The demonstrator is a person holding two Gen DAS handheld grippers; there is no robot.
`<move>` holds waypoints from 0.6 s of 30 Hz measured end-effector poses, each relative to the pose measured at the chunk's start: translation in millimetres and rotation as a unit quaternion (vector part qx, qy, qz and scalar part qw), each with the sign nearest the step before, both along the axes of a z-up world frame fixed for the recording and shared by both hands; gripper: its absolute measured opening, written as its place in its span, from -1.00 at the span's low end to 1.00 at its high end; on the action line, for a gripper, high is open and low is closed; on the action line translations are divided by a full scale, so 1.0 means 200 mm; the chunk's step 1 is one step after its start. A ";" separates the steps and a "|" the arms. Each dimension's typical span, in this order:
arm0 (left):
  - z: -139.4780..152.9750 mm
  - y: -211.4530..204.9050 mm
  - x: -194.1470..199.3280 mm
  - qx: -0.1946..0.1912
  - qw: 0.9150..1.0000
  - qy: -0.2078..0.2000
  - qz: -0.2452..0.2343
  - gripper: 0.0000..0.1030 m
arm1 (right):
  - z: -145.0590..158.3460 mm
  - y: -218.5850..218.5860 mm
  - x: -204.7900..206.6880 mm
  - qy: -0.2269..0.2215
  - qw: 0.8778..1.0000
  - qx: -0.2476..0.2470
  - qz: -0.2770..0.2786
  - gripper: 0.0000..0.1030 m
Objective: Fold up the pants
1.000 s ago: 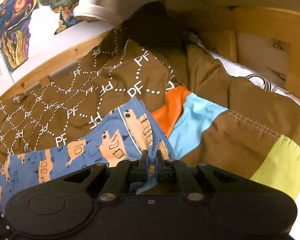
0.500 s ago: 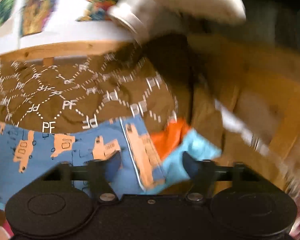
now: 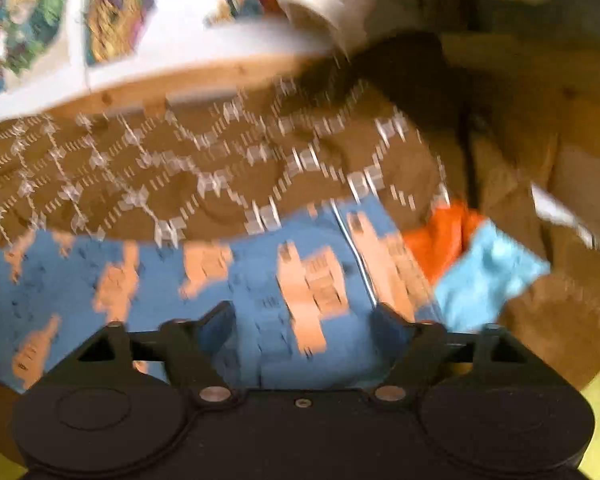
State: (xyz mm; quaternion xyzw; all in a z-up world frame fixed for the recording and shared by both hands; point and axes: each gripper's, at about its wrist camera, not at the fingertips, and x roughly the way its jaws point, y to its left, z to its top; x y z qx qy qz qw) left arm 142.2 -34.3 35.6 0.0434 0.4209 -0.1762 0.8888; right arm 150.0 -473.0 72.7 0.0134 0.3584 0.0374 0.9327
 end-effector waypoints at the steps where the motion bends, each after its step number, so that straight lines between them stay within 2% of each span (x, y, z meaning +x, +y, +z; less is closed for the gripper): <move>1: 0.04 0.03 0.04 -0.001 1.000 -0.009 0.008 0.46 | 0.01 0.03 -0.01 -0.012 1.000 -0.009 0.012 0.77; 3: 0.11 0.06 0.16 0.003 0.999 -0.029 0.022 0.48 | 0.00 0.08 -0.01 -0.024 0.999 -0.015 0.036 0.78; 6: 0.13 0.06 0.39 0.035 0.998 -0.036 0.031 0.47 | -0.03 0.16 -0.02 -0.029 0.997 0.010 0.078 0.81; 9: 0.08 0.08 0.60 0.044 0.998 -0.007 0.040 0.34 | -0.06 0.27 -0.02 -0.041 0.991 0.012 0.129 0.86; 12: 0.02 0.13 0.74 0.010 0.998 0.041 0.047 0.27 | -0.08 0.40 0.02 -0.034 0.979 0.000 0.199 0.85; 14: -0.01 0.15 0.79 -0.006 0.997 0.068 0.043 -0.13 | -0.08 0.47 0.10 -0.023 0.970 -0.004 0.243 0.82; 16: -0.03 0.15 0.80 -0.016 0.996 0.082 0.026 -0.27 | -0.09 0.53 0.24 0.000 0.955 0.014 0.296 0.67; 18: -0.05 0.12 0.79 -0.009 0.996 0.084 0.004 -0.52 | -0.09 0.60 0.37 0.019 0.941 0.023 0.338 0.53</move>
